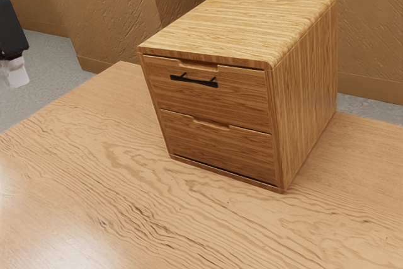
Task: Pull the drawer handle with one arm to open the drawer
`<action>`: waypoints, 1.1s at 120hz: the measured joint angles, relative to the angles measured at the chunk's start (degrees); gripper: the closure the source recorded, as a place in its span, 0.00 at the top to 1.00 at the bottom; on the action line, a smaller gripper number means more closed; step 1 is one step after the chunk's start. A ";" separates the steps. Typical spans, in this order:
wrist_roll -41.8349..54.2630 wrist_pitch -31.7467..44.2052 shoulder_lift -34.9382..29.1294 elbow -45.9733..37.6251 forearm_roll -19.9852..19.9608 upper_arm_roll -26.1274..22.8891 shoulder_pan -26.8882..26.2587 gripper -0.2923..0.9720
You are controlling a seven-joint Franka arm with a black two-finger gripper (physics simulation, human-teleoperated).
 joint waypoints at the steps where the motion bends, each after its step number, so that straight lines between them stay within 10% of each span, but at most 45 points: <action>1: 0.00 0.34 0.00 -0.38 0.00 0.00 0.00 0.77; 132: 0.00 40.86 0.01 -39.13 0.00 0.00 0.01 0.77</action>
